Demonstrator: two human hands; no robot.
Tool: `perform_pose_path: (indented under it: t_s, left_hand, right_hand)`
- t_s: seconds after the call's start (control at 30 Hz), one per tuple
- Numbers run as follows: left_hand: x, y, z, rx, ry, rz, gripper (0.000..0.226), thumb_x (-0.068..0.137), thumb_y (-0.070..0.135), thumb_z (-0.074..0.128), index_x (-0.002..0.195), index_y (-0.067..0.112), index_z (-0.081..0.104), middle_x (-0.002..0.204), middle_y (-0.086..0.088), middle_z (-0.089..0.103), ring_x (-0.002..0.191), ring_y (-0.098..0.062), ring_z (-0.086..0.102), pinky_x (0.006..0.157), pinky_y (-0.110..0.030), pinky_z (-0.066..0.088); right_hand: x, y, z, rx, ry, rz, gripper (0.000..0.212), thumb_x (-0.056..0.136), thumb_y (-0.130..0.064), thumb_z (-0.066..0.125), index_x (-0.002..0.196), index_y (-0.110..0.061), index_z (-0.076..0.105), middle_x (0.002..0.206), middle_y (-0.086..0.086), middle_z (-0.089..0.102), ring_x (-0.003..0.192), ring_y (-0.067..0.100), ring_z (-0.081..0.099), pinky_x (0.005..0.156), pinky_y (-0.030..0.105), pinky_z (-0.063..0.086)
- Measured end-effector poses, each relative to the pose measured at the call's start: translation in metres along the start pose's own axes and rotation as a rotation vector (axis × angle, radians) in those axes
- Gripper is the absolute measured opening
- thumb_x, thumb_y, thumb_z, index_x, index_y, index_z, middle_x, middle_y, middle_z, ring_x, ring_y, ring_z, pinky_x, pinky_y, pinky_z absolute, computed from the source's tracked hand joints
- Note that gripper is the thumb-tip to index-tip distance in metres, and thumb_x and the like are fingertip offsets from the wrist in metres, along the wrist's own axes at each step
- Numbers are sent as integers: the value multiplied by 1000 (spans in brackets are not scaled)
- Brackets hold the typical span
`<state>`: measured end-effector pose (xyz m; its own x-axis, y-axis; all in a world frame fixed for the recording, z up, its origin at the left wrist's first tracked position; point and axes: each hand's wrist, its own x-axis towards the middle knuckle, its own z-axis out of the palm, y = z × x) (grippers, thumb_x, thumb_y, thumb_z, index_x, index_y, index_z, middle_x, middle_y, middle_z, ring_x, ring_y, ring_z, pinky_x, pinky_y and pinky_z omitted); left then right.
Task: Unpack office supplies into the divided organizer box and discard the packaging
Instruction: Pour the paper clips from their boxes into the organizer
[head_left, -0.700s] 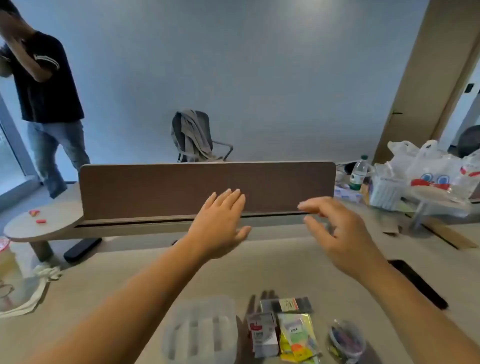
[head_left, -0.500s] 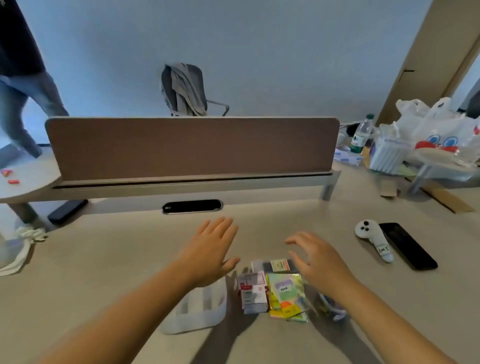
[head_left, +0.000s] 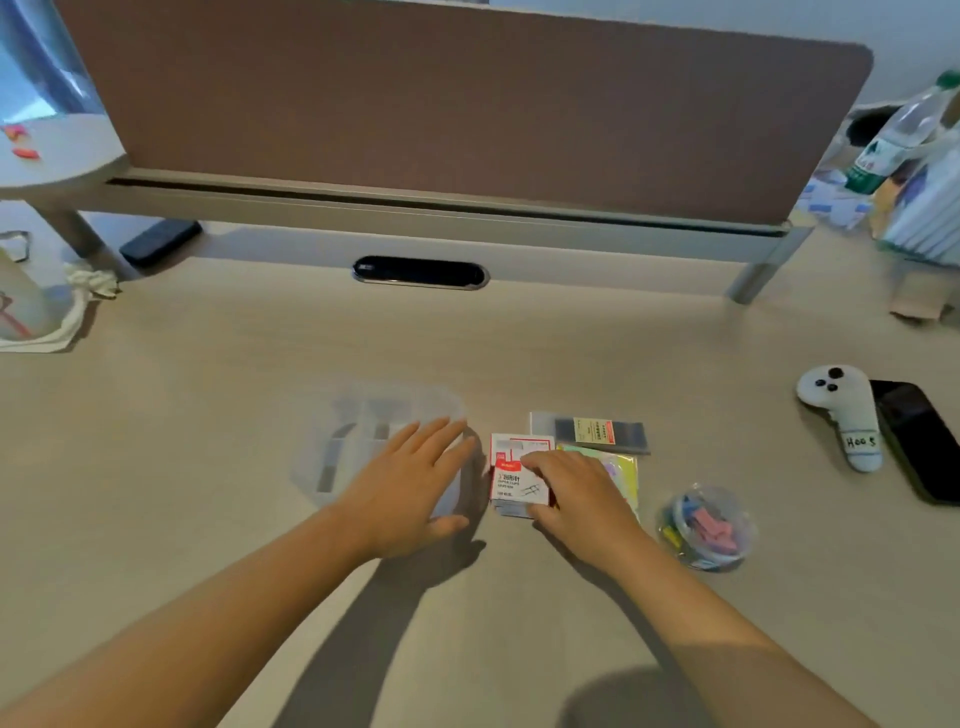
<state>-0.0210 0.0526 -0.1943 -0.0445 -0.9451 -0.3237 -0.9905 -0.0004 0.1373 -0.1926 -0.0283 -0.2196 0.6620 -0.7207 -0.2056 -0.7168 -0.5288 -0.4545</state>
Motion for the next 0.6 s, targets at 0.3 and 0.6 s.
perform_pose_path:
  t_s: [0.3,0.6]
  left_hand:
    - [5,11,-6,-275,157,-28,73,77,53,56,138,28,24,152,6,18,141,-15,8,117,-37,5]
    - [-16,-1,-19,-835,327,-36,39,69,23,74,104,22,55,91,10,58,75,-3,53,69,-7,42]
  right_hand:
    - [-14,-14,-22,298,84,-134,45,82,-20,61,122,-24,42,128,-4,49,102,-4,38,67,1,41]
    - [-8,-38,-36,337,102,-346,34,82,-26,57,115,-19,54,115,-1,59,98,5,49,75,13,44]
